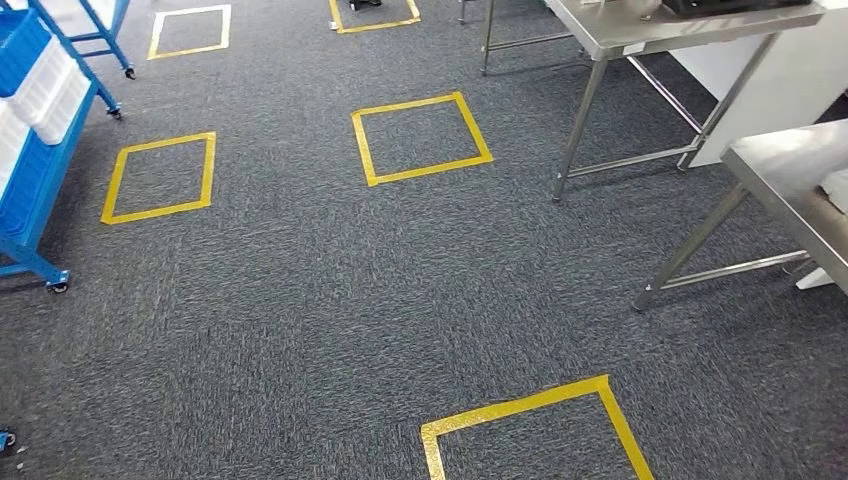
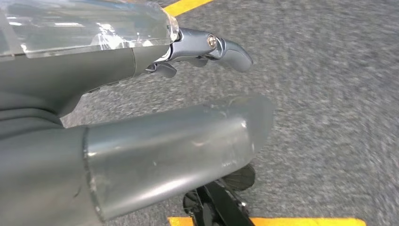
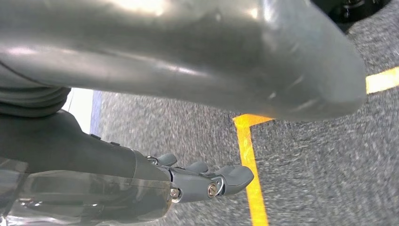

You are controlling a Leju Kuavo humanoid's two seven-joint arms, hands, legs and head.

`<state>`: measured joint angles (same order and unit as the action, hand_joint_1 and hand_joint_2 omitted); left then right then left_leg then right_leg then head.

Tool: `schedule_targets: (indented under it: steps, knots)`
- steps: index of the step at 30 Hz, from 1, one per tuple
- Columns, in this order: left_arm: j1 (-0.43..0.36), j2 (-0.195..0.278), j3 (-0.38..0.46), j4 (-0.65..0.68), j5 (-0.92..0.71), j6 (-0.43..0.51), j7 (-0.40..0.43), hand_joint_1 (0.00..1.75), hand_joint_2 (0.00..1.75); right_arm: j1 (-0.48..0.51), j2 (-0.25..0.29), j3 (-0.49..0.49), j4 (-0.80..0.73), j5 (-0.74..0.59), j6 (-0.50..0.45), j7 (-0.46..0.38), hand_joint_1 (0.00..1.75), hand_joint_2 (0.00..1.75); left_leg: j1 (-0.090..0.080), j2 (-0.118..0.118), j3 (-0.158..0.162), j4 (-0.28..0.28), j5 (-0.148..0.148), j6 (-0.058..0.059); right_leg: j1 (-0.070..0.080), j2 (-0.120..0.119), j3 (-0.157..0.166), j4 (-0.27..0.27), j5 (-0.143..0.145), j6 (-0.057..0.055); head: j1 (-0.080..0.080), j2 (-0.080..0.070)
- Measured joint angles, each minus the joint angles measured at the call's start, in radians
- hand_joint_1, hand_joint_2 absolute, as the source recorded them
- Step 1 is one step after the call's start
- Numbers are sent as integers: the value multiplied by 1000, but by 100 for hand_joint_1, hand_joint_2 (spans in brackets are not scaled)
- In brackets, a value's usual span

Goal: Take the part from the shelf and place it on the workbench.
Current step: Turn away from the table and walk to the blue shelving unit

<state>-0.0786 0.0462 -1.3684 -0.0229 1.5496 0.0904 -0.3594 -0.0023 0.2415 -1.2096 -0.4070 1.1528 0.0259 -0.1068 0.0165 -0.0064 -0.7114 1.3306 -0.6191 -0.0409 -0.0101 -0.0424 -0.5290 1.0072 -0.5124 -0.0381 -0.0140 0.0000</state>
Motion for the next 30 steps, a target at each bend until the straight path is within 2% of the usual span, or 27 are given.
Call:
schedule_targets:
  steps: [2,4,5,8,9,10,12,14,15,16,17,18,19,21,22,23,25,26,27,29,30]
  knots:
    - [1,0,0,0,0,0,0,0,0,0,0,0,0,0,0,0,0,0,1,0,-1,2,3,0,0,-3,1,0,0,0,0,0]
    - [3,0,0,0,0,0,0,0,0,0,0,0,0,0,0,0,0,0,1,1,8,-17,19,-1,0,-10,2,0,-2,1,0,0]
    - [4,0,0,0,0,0,0,0,0,-1,0,-1,0,0,0,0,0,0,2,3,28,-55,42,-1,0,-18,4,0,-4,2,0,0]
    - [1,1,-1,0,0,0,0,0,0,-4,0,-7,3,1,2,-1,0,0,-10,50,134,-271,131,22,7,-67,20,1,-18,21,2,0]
    - [1,2,-1,0,0,0,0,0,0,-7,0,-9,5,2,2,-1,0,0,-14,58,153,-314,144,32,9,-84,26,1,-22,30,3,0]
    - [3,2,-2,0,0,1,0,0,0,-9,0,-10,5,3,2,-1,0,0,-12,48,154,-318,146,39,6,-84,29,3,-26,35,4,0]
    - [5,2,-2,0,0,1,1,0,0,-11,-1,-11,5,6,2,-2,0,0,-8,26,159,-329,154,52,2,-41,16,44,-59,44,7,0]
    - [2,2,-2,0,0,1,3,0,0,-9,-1,-13,5,11,2,-2,0,0,-8,6,159,-332,158,60,-2,19,-41,160,-123,46,11,0]
    - [0,1,-2,0,0,1,3,0,0,-8,-1,-14,6,14,2,-2,0,0,-9,-6,157,-331,159,61,-2,32,-77,228,-151,46,12,0]
    - [-1,1,-2,0,0,1,4,0,0,-7,-1,-15,7,16,2,-1,0,0,-10,-19,157,-330,159,62,-2,38,-105,276,-162,46,12,0]
    - [0,1,-2,0,0,1,4,0,0,-7,-1,-16,7,17,2,-1,0,0,-10,-33,157,-329,159,62,-3,41,-119,292,-153,45,12,0]
    - [0,1,-2,0,0,1,5,0,0,-6,-1,-16,8,17,3,-1,0,0,-10,-47,158,-327,158,61,-3,43,-114,269,-124,45,12,0]
    - [1,1,-2,0,0,1,6,0,0,-6,-1,-17,8,17,3,0,0,0,-9,-61,159,-324,156,59,-4,49,-93,212,-81,43,12,0]
    - [1,1,-2,0,0,1,6,0,0,-5,-1,-18,8,17,3,0,0,0,-9,-87,155,-314,152,51,-9,96,-43,85,-17,40,13,0]
    - [0,1,-2,0,0,1,6,0,0,-5,-1,-19,8,17,3,0,0,0,-9,-97,151,-310,150,45,-10,115,-29,48,-4,38,12,0]
    - [0,1,-2,0,0,1,6,0,0,-6,-1,-19,9,17,3,0,0,0,-8,-107,146,-308,150,39,-9,128,-24,33,-4,35,11,0]
    - [2,2,-2,0,0,1,6,0,0,-9,-1,-20,9,17,3,0,0,0,-4,-125,139,-310,152,24,-6,107,-22,27,-2,24,10,0]
    - [3,2,-2,0,0,1,6,0,0,-9,-1,-21,9,17,3,0,0,0,-3,-115,136,-304,148,20,-5,95,-19,23,0,17,10,0]
    - [4,2,-2,0,0,1,6,0,0,-9,-1,-21,9,17,3,0,0,0,-4,-94,129,-286,137,16,-6,82,-16,18,2,10,8,0]
    - [1,2,-2,0,0,1,6,0,0,-7,-1,-22,9,17,3,0,0,0,-5,-32,83,-186,80,10,-3,53,-12,13,2,0,1,0]
    - [-1,1,-2,0,0,1,7,0,0,-6,-1,-23,9,17,3,0,0,0,-5,-15,50,-118,47,8,-1,37,-12,13,0,-2,-2,0]
